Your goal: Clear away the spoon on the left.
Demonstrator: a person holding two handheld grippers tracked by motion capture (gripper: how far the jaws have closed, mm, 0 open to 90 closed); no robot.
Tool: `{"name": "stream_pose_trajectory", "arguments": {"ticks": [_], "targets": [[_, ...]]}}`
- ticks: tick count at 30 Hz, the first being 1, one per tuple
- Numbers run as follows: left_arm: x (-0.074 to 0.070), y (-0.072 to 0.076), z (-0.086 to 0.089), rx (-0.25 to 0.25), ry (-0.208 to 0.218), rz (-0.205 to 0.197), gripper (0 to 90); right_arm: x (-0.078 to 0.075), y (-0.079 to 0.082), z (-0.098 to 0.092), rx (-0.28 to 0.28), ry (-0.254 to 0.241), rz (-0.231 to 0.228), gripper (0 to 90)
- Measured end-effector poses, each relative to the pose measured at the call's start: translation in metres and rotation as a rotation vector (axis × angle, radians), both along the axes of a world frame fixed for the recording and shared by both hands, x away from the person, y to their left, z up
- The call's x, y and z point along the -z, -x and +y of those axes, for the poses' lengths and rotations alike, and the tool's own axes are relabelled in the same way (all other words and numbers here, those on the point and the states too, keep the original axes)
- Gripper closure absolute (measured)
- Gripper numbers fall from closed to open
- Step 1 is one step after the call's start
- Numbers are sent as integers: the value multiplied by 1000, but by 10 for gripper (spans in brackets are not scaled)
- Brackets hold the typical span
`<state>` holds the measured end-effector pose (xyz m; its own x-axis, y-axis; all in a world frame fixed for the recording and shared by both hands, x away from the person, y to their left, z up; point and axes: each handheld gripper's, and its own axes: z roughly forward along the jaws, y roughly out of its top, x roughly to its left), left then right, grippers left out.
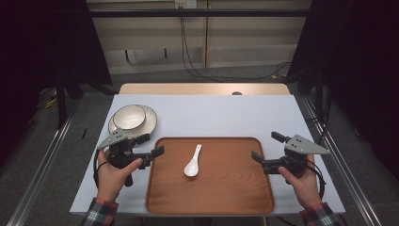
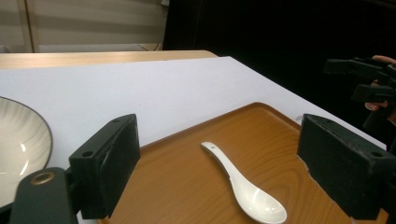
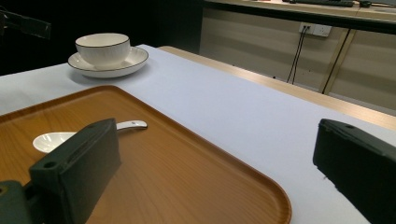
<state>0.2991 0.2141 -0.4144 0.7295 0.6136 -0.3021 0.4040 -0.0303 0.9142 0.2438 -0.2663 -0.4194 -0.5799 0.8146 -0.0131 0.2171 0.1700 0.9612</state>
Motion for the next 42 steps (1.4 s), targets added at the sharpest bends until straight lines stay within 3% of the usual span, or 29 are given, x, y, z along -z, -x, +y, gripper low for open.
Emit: {"name": "stream_pose_trajectory", "arguments": {"ticks": [9, 12, 13, 26, 42], "targets": [[-2, 0, 14, -3, 6, -32, 91, 0, 0, -2, 1, -4, 1, 6], [-2, 1, 16, -1, -6, -39, 67, 0, -1, -3, 2, -1, 0, 6], [-1, 1, 19, 23, -17, -57, 49, 0, -1, -4, 2, -1, 0, 5], [2, 2, 36, -1, -58, -101, 45, -1, 0, -7, 5, -5, 4, 5], [9, 2, 52, -10, -71, -118, 52, 1, 0, -12, 23, 3, -4, 5]]}}
